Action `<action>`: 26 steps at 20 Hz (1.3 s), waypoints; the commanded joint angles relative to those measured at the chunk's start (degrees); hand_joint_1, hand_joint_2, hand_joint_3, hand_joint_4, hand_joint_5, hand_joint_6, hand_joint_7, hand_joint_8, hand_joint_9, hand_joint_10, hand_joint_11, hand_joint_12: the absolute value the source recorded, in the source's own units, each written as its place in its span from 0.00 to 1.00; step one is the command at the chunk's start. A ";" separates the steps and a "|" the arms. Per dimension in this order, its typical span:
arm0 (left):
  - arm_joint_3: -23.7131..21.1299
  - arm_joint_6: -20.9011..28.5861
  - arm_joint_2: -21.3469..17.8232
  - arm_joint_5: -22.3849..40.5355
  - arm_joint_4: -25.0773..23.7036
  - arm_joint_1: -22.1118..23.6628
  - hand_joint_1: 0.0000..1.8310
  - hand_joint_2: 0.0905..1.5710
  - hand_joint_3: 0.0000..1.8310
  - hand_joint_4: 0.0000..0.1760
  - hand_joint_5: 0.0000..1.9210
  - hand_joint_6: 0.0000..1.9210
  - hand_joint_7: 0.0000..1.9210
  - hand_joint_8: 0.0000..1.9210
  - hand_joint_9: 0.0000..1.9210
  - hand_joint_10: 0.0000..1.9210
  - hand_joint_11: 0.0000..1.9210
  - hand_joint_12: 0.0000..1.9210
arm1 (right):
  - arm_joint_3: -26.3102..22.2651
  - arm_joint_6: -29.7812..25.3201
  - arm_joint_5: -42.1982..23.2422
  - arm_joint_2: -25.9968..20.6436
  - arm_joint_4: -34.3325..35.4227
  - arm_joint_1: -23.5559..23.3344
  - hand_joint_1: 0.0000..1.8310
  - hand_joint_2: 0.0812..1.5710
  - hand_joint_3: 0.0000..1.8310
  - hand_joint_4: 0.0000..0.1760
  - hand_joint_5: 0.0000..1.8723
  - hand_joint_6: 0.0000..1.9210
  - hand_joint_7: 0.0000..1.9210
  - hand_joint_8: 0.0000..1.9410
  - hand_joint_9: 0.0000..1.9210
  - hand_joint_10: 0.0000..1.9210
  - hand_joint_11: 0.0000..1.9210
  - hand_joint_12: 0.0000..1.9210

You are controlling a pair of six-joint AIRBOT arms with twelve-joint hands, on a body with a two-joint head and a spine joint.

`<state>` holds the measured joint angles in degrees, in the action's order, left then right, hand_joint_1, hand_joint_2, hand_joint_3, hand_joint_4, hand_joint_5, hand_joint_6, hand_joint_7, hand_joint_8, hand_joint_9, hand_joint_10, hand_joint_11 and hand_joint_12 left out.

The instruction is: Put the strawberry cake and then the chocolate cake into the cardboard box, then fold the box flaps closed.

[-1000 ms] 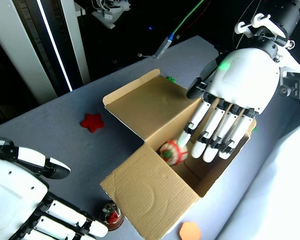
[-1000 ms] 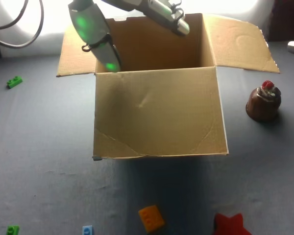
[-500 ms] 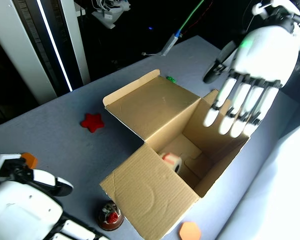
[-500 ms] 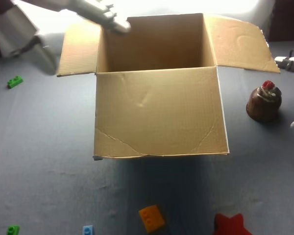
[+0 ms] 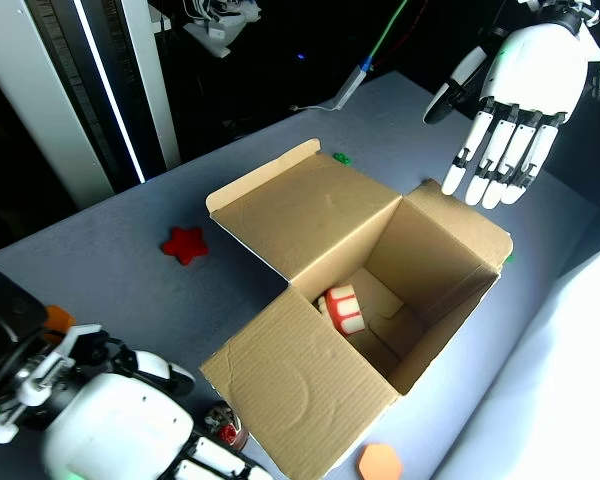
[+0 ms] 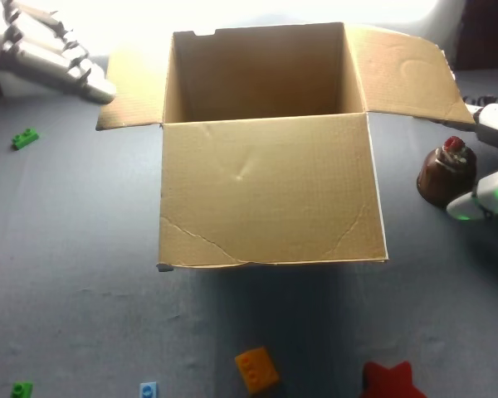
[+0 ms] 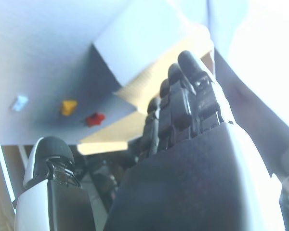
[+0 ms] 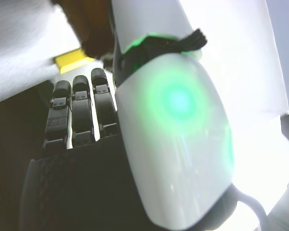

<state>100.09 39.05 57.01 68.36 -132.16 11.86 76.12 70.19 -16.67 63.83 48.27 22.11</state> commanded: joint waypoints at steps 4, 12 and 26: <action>-3.06 -2.44 -4.12 -3.18 6.61 -5.30 0.23 0.62 0.00 0.32 0.04 0.00 0.09 0.00 0.13 0.00 0.00 0.52 | 1.55 0.12 -5.43 0.84 -0.54 -0.23 0.64 0.57 0.00 0.12 0.00 0.00 0.02 0.00 0.02 0.00 0.00 0.08; -6.89 -4.66 -8.11 -6.76 16.55 -12.32 0.24 0.62 0.00 0.33 0.04 0.00 0.08 0.00 0.13 0.00 0.00 0.53 | 1.57 0.15 -5.40 0.58 -0.54 -0.92 0.64 0.58 0.00 0.08 0.02 0.00 0.05 0.01 0.05 0.00 0.00 0.08; -6.74 -10.43 -8.58 -9.09 24.80 -18.67 0.23 0.63 0.00 0.39 0.04 0.00 0.08 0.00 0.15 0.00 0.00 0.53 | 1.46 0.66 -5.34 -0.32 -0.56 -1.38 0.74 0.74 0.00 0.00 0.43 0.56 0.48 0.62 0.37 0.81 0.18 1.00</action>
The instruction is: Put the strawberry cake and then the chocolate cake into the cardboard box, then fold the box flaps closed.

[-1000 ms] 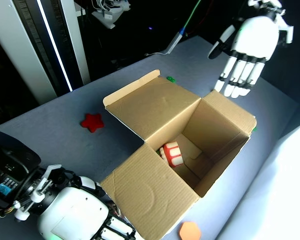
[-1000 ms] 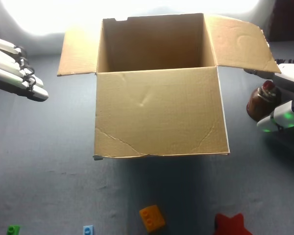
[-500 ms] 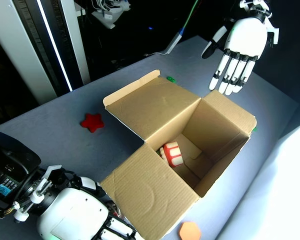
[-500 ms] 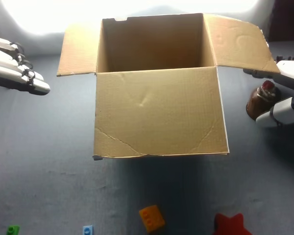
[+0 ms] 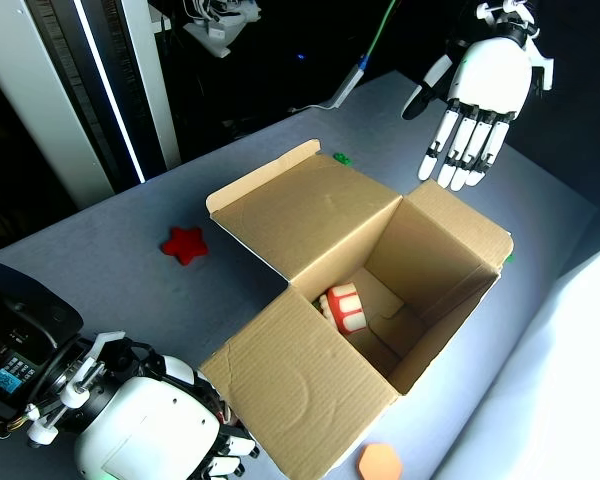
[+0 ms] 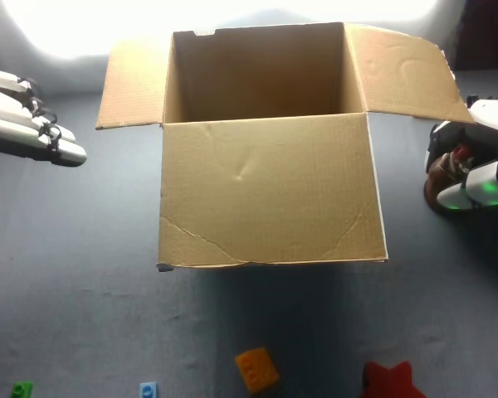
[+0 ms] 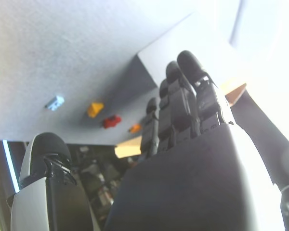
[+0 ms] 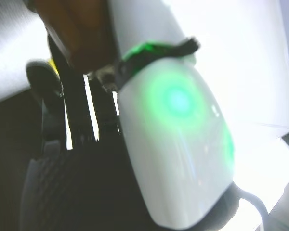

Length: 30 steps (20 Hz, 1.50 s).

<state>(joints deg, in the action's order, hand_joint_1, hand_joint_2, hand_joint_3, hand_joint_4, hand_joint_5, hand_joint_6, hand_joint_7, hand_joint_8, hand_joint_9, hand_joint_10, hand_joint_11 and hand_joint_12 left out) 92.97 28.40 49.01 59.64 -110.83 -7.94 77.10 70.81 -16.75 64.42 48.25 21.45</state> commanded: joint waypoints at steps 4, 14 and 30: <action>0.10 -1.24 -0.26 -0.93 5.99 -2.35 0.24 0.63 0.00 0.40 0.04 0.00 0.08 0.00 0.15 0.00 0.00 0.54 | -2.32 0.04 -5.29 -4.58 -0.53 -0.90 0.73 0.75 0.00 0.00 0.40 0.61 0.47 0.62 0.37 0.82 0.18 1.00; -1.32 -5.86 1.55 -2.11 14.55 -11.08 0.25 0.68 0.01 0.41 0.04 0.00 0.08 0.00 0.15 0.00 0.00 0.55 | -7.49 0.02 -6.65 -18.31 2.59 -5.24 0.73 0.74 0.00 0.00 0.42 0.59 0.48 0.60 0.37 0.81 0.17 1.00; -3.38 -10.67 2.88 -8.06 22.10 -14.31 0.26 0.69 0.00 0.37 0.05 0.00 0.08 0.00 0.16 0.00 0.00 0.55 | -13.89 -18.76 -22.73 -15.25 -42.67 -19.40 0.72 0.74 0.00 0.00 0.45 0.56 0.46 0.66 0.35 0.80 0.17 1.00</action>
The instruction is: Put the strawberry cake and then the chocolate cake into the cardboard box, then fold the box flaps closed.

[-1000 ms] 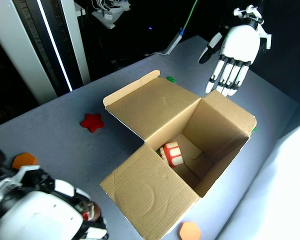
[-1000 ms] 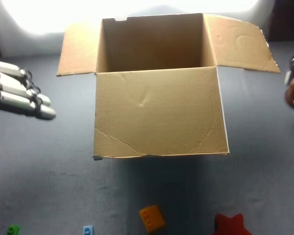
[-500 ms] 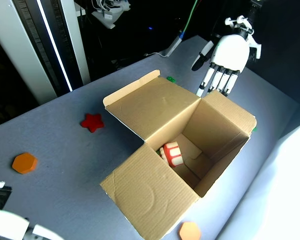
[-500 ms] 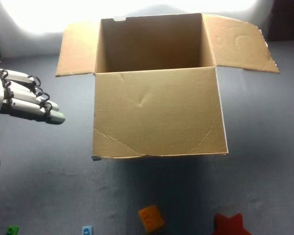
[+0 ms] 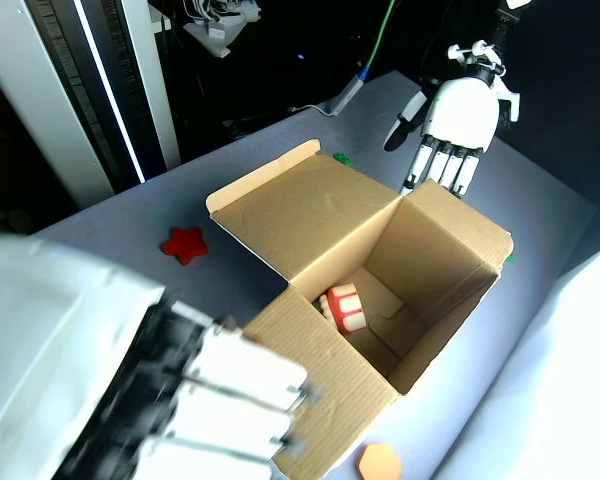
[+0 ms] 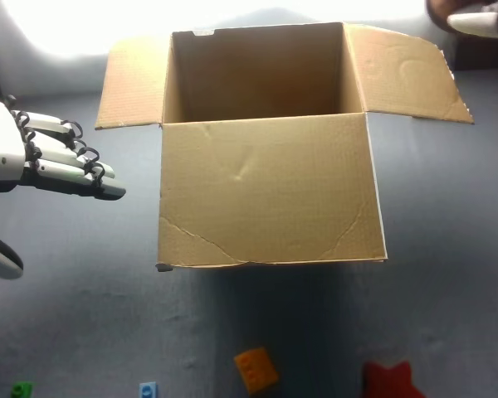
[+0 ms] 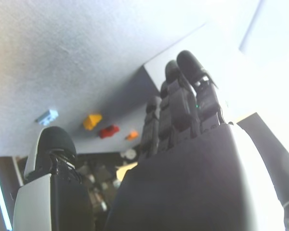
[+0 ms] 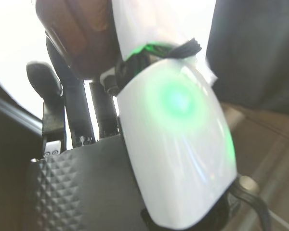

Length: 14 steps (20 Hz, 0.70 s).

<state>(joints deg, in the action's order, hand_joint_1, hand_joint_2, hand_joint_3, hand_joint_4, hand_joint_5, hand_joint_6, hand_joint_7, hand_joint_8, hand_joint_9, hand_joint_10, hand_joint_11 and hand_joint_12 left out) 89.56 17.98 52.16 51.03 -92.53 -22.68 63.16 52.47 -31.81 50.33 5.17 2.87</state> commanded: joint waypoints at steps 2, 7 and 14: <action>-0.07 -0.25 -0.17 0.25 3.80 0.44 0.24 0.68 0.00 0.36 0.05 0.00 0.09 0.00 0.16 0.00 0.00 0.56 | 1.27 -0.45 -8.55 2.11 -2.16 -1.70 0.74 0.74 0.00 0.00 0.45 0.55 0.47 0.64 0.36 0.80 0.18 1.00; -0.12 -0.25 0.22 -0.07 3.80 0.42 0.24 0.68 0.00 0.38 0.05 0.00 0.08 0.00 0.16 0.00 0.00 0.56 | 4.68 2.31 -8.43 10.54 -2.30 -2.30 0.74 0.74 0.00 0.00 0.45 0.54 0.48 0.64 0.36 0.80 0.18 1.00; 0.10 -0.29 0.40 -1.29 3.81 0.45 0.25 0.68 0.00 0.40 0.06 0.00 0.09 0.00 0.16 0.00 0.00 0.56 | 7.26 5.74 -9.57 17.94 -1.69 2.54 0.74 0.74 0.00 0.00 0.44 0.55 0.47 0.65 0.36 0.82 0.18 1.00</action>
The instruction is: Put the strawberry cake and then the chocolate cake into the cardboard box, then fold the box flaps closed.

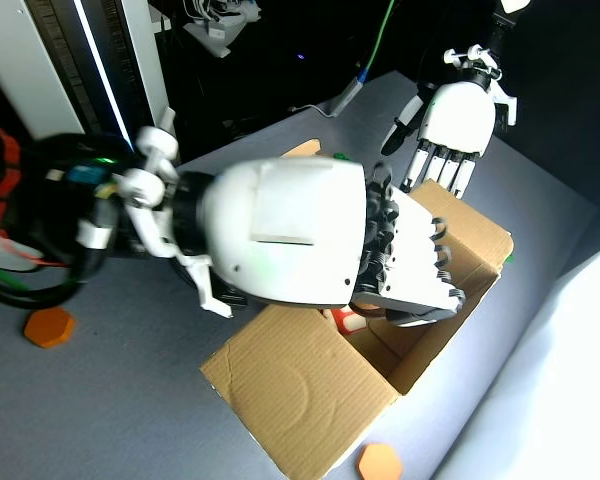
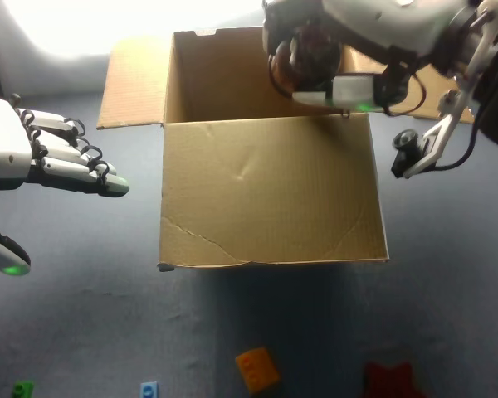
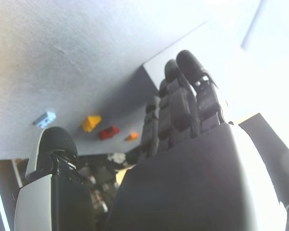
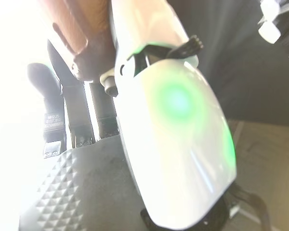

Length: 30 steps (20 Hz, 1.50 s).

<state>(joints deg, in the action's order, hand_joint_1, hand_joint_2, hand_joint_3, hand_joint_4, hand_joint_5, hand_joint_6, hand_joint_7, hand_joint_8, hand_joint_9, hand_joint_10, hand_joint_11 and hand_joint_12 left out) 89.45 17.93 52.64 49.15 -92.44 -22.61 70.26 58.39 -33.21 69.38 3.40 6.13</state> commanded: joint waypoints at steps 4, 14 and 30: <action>0.87 -0.58 0.02 -0.58 6.00 0.42 0.24 0.68 0.00 0.39 0.05 0.00 0.09 0.00 0.16 0.00 0.00 0.57 | 1.60 1.17 -9.32 0.93 1.11 1.20 0.74 0.74 0.00 0.00 0.45 0.54 0.48 0.63 0.37 0.80 0.17 1.00; 1.10 -0.86 0.12 -1.67 6.52 1.25 0.24 0.67 0.00 0.39 0.06 0.00 0.10 0.00 0.16 0.00 0.00 0.59 | 1.84 1.17 -9.43 0.76 1.44 1.48 0.36 0.66 0.00 0.00 0.08 0.03 0.15 0.01 0.12 0.23 0.00 0.71; 3.19 0.17 -0.24 -1.16 1.19 17.84 0.23 0.68 0.00 0.35 0.05 0.00 0.11 0.00 0.17 0.00 0.00 0.58 | -7.39 1.59 -5.76 -13.49 7.06 -0.58 0.34 0.60 0.00 0.00 0.00 0.00 0.02 0.00 0.02 0.00 0.00 0.12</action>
<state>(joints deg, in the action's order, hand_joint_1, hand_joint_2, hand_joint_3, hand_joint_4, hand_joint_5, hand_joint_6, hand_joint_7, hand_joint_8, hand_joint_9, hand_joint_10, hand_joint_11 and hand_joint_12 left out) 92.64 18.09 53.04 47.44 -95.33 -5.06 62.52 59.92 -32.67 56.55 10.04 6.04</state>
